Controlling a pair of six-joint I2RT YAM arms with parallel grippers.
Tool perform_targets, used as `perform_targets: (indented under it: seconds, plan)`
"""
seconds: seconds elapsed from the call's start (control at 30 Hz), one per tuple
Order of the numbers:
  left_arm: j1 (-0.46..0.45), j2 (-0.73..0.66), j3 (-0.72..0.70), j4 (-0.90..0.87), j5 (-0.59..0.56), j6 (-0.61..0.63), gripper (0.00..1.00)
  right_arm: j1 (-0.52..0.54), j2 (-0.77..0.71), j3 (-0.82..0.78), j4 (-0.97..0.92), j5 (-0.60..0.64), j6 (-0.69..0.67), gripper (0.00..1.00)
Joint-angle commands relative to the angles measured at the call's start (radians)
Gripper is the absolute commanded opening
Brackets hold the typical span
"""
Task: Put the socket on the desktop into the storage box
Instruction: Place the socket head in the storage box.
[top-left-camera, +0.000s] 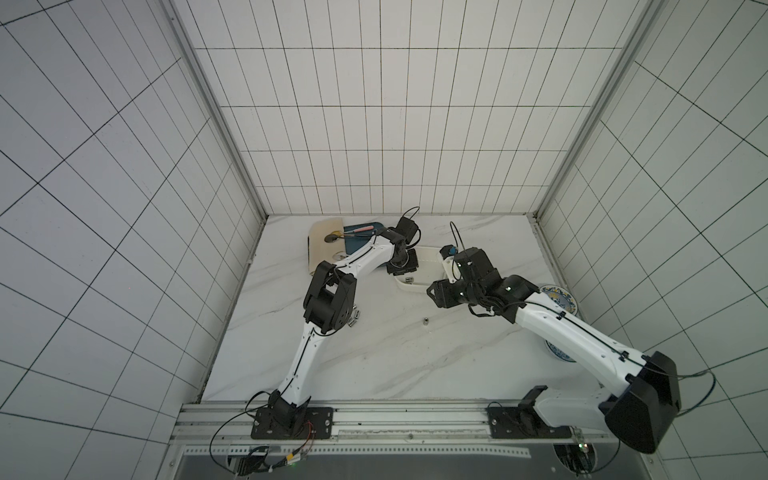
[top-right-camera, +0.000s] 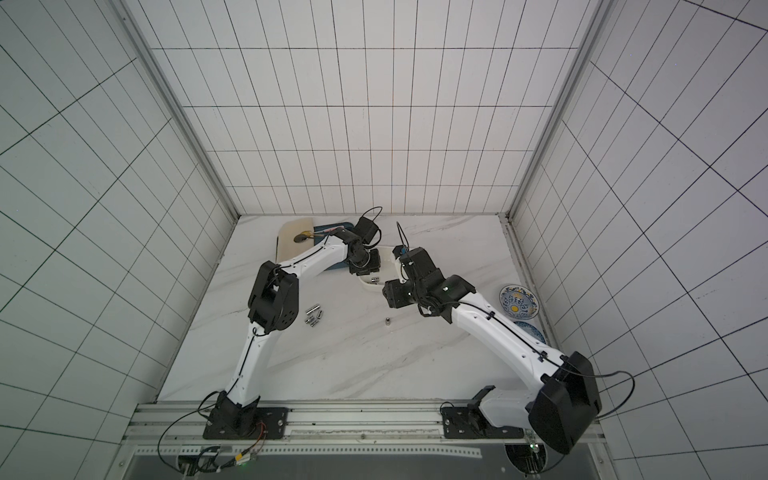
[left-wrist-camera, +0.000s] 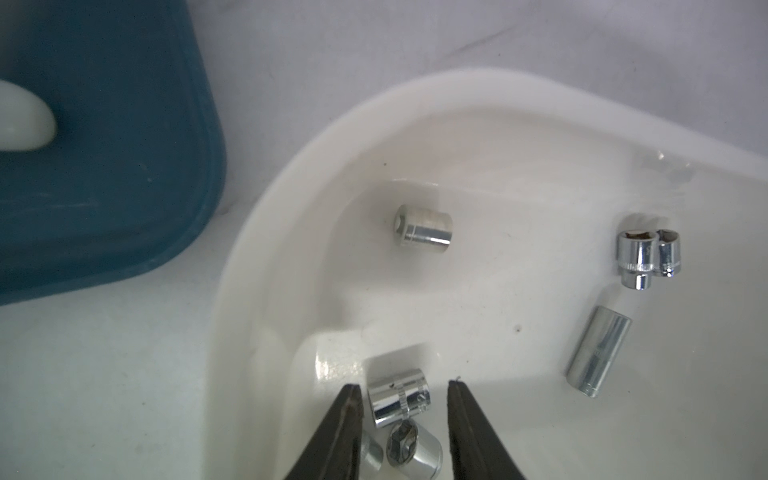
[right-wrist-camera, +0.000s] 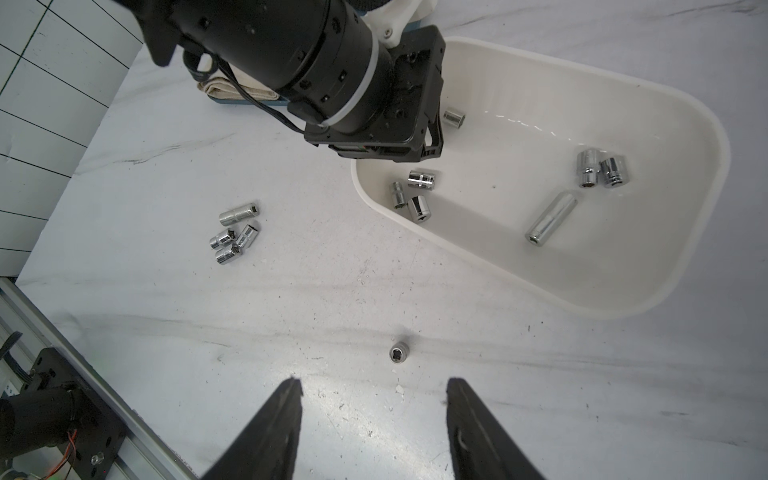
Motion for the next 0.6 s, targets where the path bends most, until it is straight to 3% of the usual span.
perform_targets:
  seconds: [0.0,0.3,0.57]
  plan:
    - [-0.003,-0.057,0.006,0.013,-0.006,0.017,0.38,-0.012,0.004,-0.018,-0.019,0.011,0.011,0.59]
    - [-0.003,-0.169,-0.081,0.033,-0.019,0.023,0.41,-0.012,-0.007,-0.012,-0.023,0.006,0.013,0.59]
    - [-0.001,-0.312,-0.224,0.057,-0.055,0.029,0.49,0.007,0.001,-0.001,-0.024,-0.002,0.011,0.59]
